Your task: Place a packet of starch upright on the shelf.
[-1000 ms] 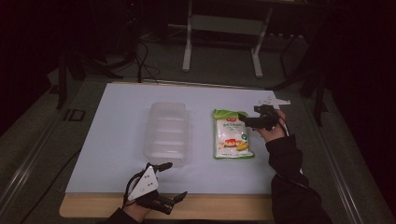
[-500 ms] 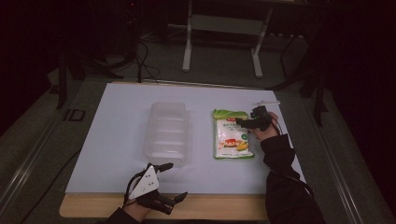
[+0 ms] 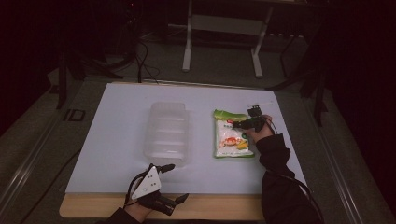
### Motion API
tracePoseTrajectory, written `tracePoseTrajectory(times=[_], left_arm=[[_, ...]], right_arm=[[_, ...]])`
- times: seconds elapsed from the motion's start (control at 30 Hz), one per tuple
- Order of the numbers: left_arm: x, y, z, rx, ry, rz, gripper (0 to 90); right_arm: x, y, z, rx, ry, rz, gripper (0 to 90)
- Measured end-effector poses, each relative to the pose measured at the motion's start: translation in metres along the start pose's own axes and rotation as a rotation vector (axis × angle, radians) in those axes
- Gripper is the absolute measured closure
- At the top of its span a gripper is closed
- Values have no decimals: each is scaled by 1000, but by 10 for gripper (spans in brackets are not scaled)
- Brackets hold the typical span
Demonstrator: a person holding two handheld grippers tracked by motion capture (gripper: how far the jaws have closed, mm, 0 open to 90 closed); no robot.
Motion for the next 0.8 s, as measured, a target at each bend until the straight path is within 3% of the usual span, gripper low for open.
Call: tracePoseTrajectory(times=[0.03, 0.13, 0.17, 0.43, 0.47, 0.63, 0.73, 0.8], left_arm=[[0, 0, 0, 0, 0, -1, 12], [0, 1, 0, -3, 0, 1, 12], [0, 1, 0, -4, 0, -1, 12], [0, 1, 0, -7, -2, -1, 12], [0, 1, 0, -7, -1, 0, 12], [0, 0, 1, -4, 0, 3, 12], [0, -1, 0, -2, 0, 3, 12], [0, -1, 0, -2, 1, 7, 12]], right_arm=[[-1, 0, -1, -27, -7, 11, 293], [-1, -1, -1, -32, -8, 5, 315], [0, -3, -1, -41, -15, 15, 359], [4, -14, -1, 7, 13, -59, 649], [6, -16, -1, 41, 20, -73, 691], [10, -20, -1, 58, 44, -82, 773], [16, -27, -1, 116, 55, -105, 802], [17, -28, -1, 117, 62, -103, 805]])
Point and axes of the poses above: each handheld gripper's, and its own axes: x roughly backward along the jaws, z roughly out of its top, y roughly to its right, the point moved 4 cm from there along -x, roughly forward along the jaws, and after that the axes turned 2 degrees about z, right-handed, at the moved point
